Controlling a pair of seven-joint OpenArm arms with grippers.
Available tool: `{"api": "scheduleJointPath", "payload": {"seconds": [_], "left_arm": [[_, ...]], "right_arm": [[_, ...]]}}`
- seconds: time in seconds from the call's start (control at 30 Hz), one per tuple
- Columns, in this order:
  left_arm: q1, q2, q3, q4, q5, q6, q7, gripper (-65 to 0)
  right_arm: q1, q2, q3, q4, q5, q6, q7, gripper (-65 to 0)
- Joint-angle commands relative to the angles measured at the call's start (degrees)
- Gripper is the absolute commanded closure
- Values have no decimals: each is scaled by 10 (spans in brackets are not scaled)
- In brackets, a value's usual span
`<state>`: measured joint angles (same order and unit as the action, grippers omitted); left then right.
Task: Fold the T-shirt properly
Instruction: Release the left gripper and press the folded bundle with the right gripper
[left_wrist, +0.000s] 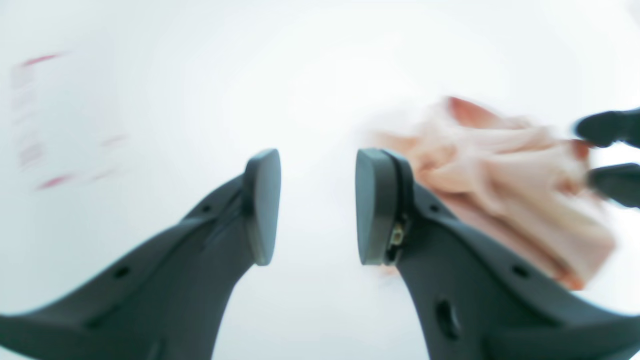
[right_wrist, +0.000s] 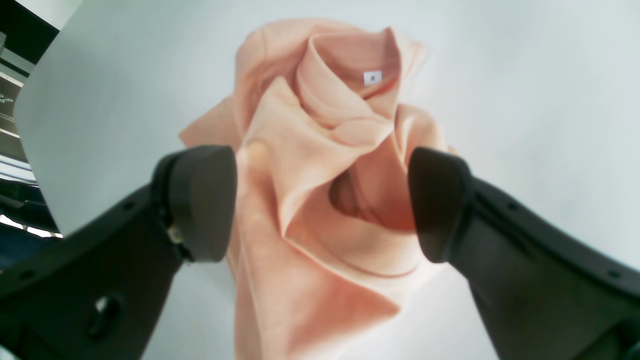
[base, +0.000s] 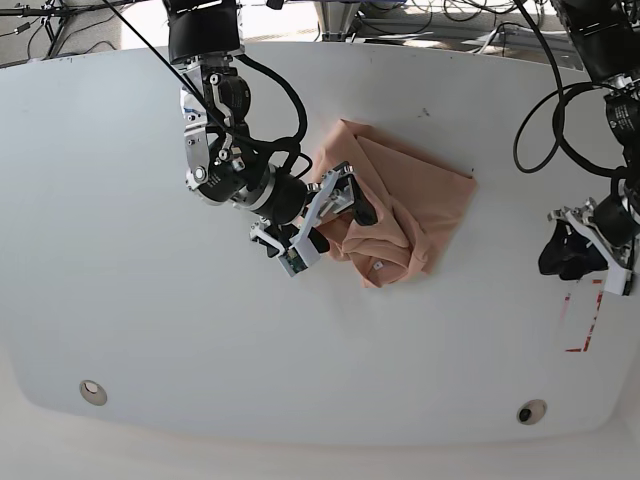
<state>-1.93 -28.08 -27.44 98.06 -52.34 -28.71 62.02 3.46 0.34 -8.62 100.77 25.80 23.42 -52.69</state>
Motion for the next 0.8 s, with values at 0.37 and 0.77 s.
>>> {"api": "scheduleJointPath", "payload": {"seconds": [0.37,0.77], "left_arm": [[70,-76,-208,9,-11,-2,-11,-233],[103,-71,-232,8,-11,-3,-12,-233]], "right_arm": [[46,-16,-9,-51,12,4,17,-507],[61,-25,-65,-100,12,3,17,-322]]}}
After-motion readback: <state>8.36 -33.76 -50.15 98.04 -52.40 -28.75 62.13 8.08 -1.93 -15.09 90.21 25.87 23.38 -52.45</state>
